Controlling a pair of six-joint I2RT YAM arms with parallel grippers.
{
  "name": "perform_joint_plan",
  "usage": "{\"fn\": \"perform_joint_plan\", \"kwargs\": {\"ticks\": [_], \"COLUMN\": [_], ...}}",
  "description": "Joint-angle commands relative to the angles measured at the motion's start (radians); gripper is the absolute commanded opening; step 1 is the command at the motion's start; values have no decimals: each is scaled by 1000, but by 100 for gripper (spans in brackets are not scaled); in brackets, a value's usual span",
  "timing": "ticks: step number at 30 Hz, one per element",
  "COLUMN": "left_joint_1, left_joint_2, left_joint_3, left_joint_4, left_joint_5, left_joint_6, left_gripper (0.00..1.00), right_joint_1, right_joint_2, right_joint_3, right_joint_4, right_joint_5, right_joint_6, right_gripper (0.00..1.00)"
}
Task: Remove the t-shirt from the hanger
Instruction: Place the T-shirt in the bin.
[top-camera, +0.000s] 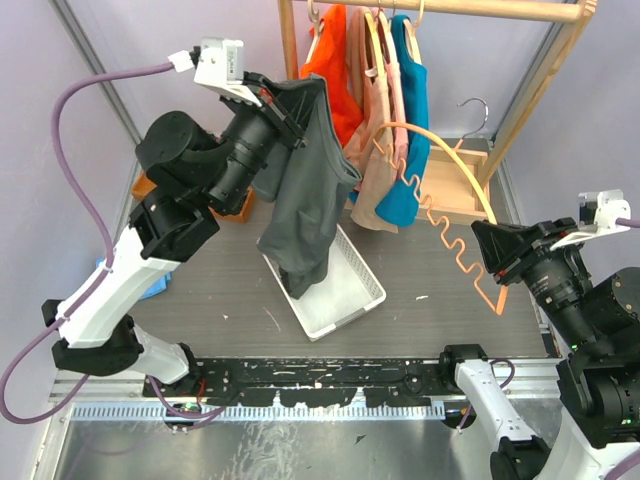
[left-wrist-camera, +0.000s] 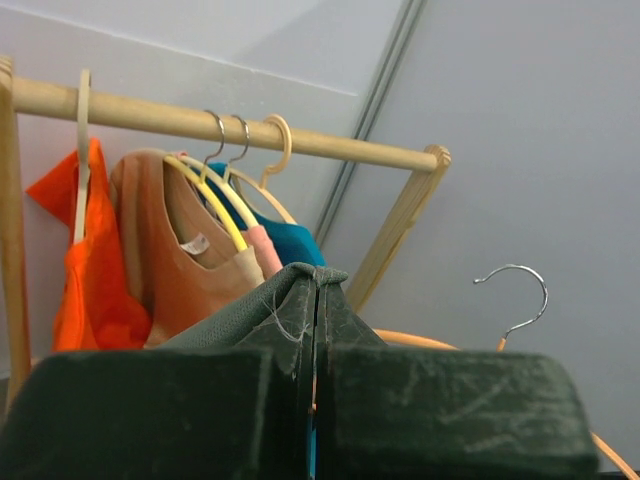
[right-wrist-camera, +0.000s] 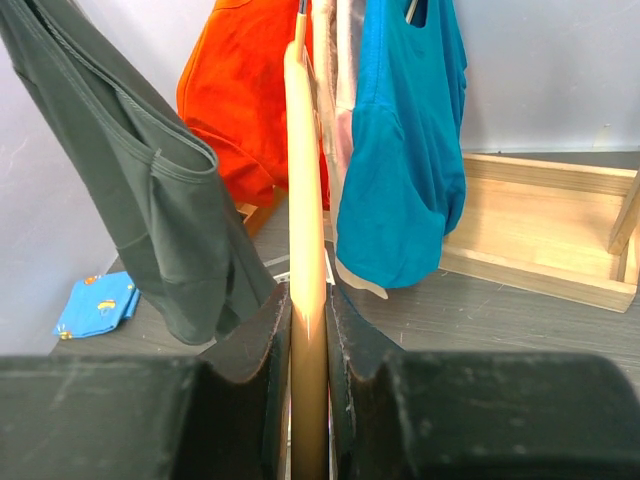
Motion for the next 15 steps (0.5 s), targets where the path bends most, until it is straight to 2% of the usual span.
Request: {"fn": "perform_joint_plan", "kwargs": {"ticks": [1, 7, 15], "left_joint_1": [-4, -40, -73], "left_joint_2": [-28, -72, -233], "left_joint_3": [-43, -148, -428], "left_joint_4": [24, -3, -103], "left_joint_5": [21, -28, -136], "left_joint_6": [-107, -140, -223], "left_gripper": [0, 0, 0], "right_joint_1": [-2, -2, -2], "right_joint_2": [19, 19, 5], "right_joint_3": [21, 14, -17], "right_joint_4": [110, 113, 117], "right_joint_5": [-4, -10, -28], "right_joint_6": [-14, -13, -1], "right_gripper": [1, 1, 1]}}
